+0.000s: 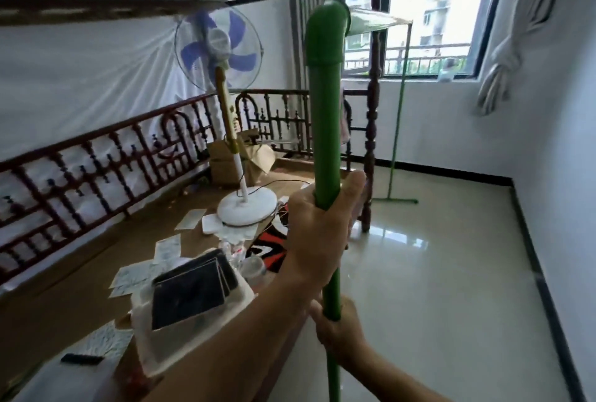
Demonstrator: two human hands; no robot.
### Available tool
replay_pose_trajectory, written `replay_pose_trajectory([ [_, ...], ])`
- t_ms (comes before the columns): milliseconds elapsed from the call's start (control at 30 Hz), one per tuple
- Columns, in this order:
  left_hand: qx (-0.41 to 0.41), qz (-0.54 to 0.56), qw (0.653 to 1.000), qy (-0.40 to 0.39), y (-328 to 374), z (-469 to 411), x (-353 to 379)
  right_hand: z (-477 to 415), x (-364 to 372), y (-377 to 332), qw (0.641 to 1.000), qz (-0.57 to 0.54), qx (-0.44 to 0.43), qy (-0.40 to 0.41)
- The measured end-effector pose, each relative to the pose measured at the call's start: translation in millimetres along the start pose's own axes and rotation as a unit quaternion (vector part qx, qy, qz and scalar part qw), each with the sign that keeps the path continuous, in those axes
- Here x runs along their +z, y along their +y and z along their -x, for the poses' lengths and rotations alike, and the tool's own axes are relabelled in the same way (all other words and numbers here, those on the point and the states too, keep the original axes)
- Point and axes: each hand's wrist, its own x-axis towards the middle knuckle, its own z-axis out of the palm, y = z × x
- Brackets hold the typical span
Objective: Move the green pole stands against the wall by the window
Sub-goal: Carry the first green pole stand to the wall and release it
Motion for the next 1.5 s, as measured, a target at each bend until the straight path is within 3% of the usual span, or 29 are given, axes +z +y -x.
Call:
replay_pose_trajectory([
  [267, 0.006, 0.030, 0.996, -0.087, -31.9, -64.4, 51.2, -63.5, -59.9, 21.8, 0.994, 0.045, 0.011, 0.098],
  [600, -0.005, 0.024, 0.965, -0.261, -80.8, -181.3, 74.8, -160.8, -99.2, 25.6, 0.976, 0.052, 0.008, 0.213],
  [867, -0.005, -0.002, 0.948, -0.319, -119.3, -270.9, 92.8, -246.5, -123.7, 33.5, 0.955, 0.053, 0.025, 0.292],
  [1333, 0.007, -0.037, 0.938, -0.344, -183.8, -405.9, 185.9, -384.3, -229.2, 53.6, 0.953, 0.069, 0.034, 0.292],
  [1500, 0.016, -0.039, 0.910, -0.412, -192.7, -431.1, 216.6, -403.9, -277.6, 58.0, 0.956, 0.114, 0.022, 0.270],
])
